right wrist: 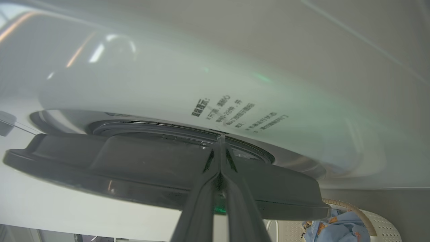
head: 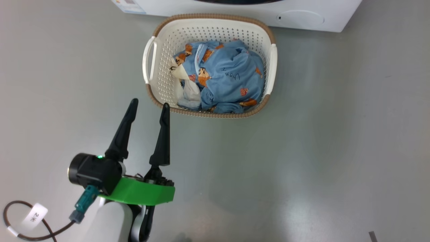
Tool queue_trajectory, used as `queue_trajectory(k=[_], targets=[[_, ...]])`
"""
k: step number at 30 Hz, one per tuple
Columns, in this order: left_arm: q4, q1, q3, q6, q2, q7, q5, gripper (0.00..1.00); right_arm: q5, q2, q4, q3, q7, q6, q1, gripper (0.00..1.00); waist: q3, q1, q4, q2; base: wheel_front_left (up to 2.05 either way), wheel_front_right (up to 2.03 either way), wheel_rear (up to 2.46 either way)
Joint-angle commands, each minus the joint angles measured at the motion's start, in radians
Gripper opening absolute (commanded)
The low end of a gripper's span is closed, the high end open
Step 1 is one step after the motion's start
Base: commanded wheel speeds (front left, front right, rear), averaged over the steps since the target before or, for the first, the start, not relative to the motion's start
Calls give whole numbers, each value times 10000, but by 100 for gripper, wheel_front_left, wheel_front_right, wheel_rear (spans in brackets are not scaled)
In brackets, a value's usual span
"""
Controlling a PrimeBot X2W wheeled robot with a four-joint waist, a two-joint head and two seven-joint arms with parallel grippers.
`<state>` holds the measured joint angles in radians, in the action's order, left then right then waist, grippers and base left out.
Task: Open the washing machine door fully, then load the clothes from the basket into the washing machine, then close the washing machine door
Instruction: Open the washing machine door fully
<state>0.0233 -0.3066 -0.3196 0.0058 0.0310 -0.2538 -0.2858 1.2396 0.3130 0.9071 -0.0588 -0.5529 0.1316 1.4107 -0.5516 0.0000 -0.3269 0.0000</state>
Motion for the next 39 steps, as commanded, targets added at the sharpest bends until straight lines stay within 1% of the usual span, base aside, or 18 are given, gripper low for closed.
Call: queue_trajectory(k=[1, 11, 17, 24, 30, 39], targets=[[-316, -164, 248, 112, 193, -80, -71, 100, -161, -253, -179, 83, 24, -9, 416, 0, -260, 0, -179, 0, 0, 0, 0], [-504, -504, -109, 278, 193, -80, -336, 100, -651, -482, 298, 112, 58, -9, 1127, 0, -777, 0, -495, 0, 0, 0, 0], [-547, -640, -193, 373, 193, -80, -369, 100, -586, -801, 260, 140, -427, -9, 1058, 0, -884, 0, -518, 0, 0, 0, 0], [-562, -702, -106, 399, 193, -80, -253, 100, -169, -986, -176, 82, -1515, -9, 377, 0, -758, 0, -354, 0, 0, 0, 0], [-587, -664, -4, 359, 193, -80, -101, 100, 442, -1124, -583, -207, -2592, -9, -398, 0, -562, 0, -172, 0, 0, 0, 0], [-673, -542, 220, 279, 193, -80, 101, 100, 1097, -1464, -787, -354, -4751, -9, -1558, 0, -219, 0, 38, 0, 0, 0, 0]])
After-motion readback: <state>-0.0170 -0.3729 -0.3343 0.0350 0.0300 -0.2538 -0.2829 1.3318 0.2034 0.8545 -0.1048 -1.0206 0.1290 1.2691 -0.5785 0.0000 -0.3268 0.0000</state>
